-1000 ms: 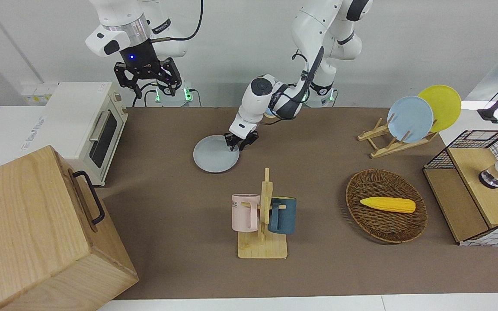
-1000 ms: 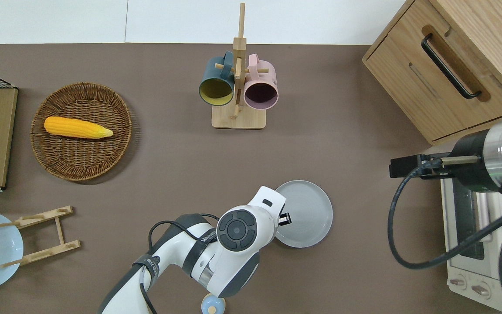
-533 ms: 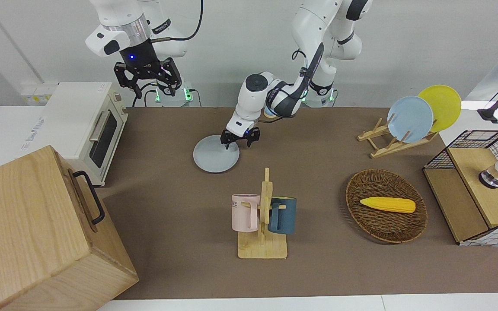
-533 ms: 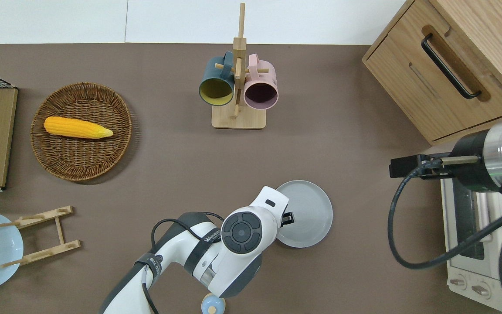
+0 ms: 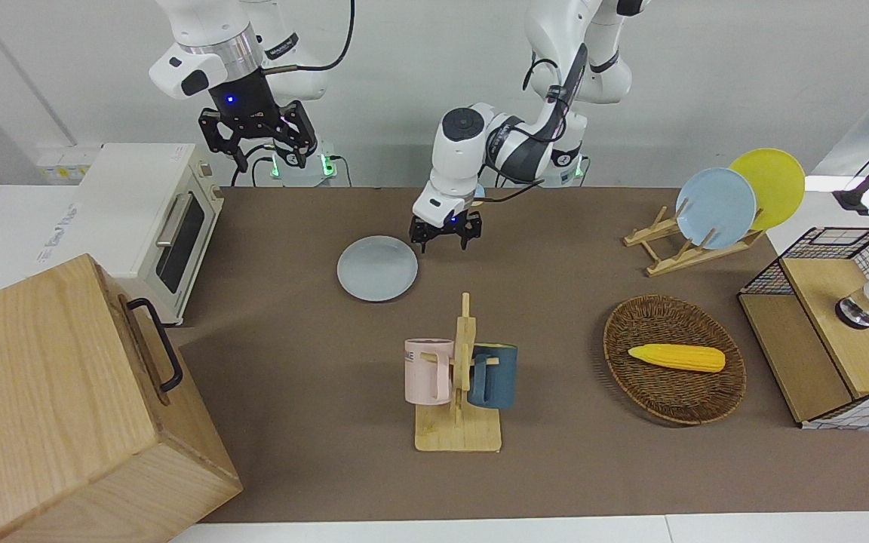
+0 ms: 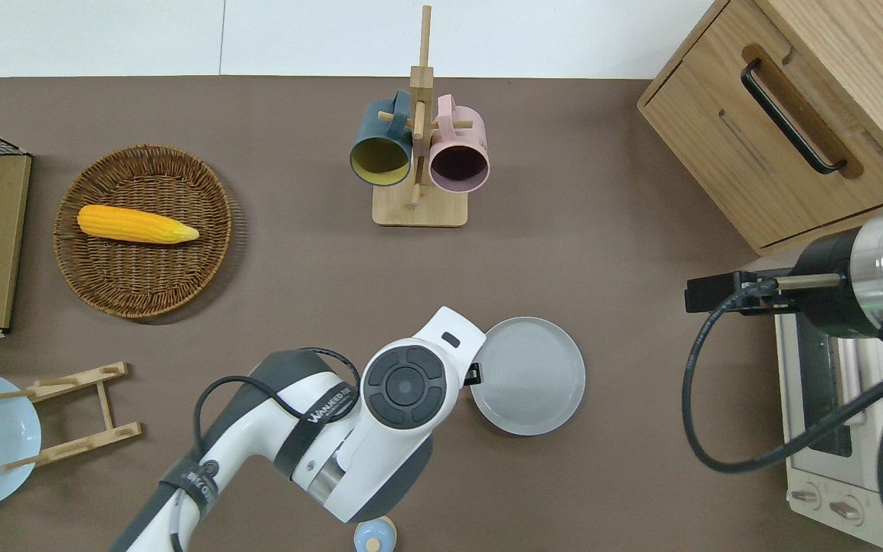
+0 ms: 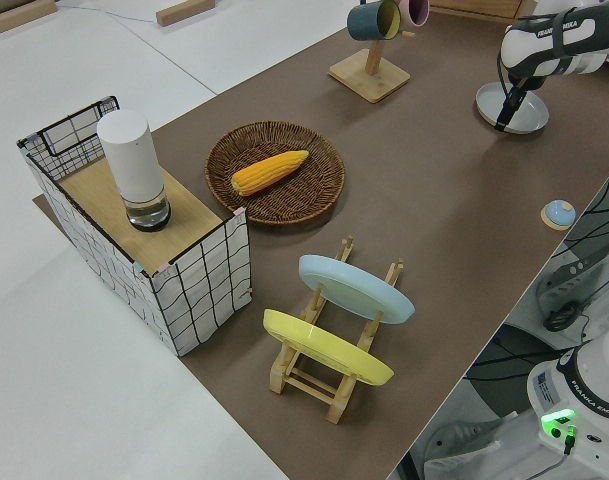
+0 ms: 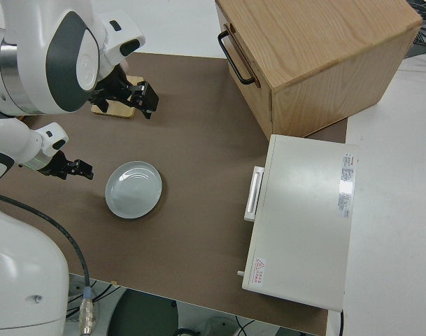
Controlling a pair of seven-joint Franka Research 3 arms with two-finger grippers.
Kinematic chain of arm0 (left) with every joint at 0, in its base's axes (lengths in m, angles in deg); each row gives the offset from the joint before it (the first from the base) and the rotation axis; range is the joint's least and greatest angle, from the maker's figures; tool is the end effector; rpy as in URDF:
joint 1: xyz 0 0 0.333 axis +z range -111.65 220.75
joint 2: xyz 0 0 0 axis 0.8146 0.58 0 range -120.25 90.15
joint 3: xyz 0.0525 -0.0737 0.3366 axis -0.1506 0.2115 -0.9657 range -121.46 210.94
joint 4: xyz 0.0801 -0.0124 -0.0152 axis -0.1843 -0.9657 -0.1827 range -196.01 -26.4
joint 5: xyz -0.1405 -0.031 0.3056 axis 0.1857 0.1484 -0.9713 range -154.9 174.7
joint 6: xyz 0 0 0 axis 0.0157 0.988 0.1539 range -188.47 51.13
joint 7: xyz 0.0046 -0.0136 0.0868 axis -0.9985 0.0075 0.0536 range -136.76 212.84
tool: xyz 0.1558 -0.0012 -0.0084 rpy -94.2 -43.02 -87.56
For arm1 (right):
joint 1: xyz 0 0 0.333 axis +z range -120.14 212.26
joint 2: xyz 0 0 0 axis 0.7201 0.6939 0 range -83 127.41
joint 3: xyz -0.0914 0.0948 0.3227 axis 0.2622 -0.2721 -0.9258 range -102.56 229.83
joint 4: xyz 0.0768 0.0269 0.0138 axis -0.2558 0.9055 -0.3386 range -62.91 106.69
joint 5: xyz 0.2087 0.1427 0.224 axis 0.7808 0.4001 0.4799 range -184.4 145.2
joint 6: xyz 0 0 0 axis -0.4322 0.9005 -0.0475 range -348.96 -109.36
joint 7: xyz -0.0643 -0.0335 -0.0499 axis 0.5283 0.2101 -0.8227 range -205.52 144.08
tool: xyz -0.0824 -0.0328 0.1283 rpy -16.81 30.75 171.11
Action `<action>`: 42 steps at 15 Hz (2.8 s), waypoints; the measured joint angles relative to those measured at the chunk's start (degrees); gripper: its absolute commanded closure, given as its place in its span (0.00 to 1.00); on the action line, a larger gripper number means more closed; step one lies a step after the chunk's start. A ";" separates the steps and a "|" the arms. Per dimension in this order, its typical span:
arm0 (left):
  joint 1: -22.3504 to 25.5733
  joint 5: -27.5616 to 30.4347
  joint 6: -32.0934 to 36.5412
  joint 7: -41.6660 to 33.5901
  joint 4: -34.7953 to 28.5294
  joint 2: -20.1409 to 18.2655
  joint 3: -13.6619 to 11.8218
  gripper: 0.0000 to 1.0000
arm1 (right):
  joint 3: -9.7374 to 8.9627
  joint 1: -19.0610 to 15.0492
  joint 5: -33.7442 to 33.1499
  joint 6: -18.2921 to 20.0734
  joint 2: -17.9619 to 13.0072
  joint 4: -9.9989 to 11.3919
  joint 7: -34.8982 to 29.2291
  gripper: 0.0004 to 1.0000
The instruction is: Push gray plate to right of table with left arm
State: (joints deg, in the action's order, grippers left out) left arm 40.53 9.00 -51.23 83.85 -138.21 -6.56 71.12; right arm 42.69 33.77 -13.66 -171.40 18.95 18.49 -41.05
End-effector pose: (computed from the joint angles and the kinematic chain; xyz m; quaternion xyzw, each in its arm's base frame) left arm 0.4105 -0.3401 0.3872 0.9985 0.0451 -0.0088 0.0281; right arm 0.4682 0.0941 0.6438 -0.9989 0.0112 -0.0118 0.0441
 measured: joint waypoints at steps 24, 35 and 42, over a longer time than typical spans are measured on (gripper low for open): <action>29.32 0.36 16.04 -34.75 -0.12 -13.85 -3.36 0.01 | 0.00 0.00 0.00 0.00 0.00 0.00 0.00 0.00; 29.42 2.37 30.24 -37.50 11.67 -16.30 -6.56 0.01 | 0.00 0.00 0.00 0.00 0.00 0.00 0.00 0.00; 29.42 2.51 36.18 -38.35 18.79 -16.33 -7.69 0.01 | 0.00 0.00 0.00 0.00 0.00 0.00 0.00 0.00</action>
State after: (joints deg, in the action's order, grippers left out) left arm 69.95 11.51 -15.05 45.50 -119.42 -22.88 63.43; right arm 42.69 33.77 -13.66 -171.40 18.95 18.49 -41.05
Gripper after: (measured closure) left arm 0.004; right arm 0.004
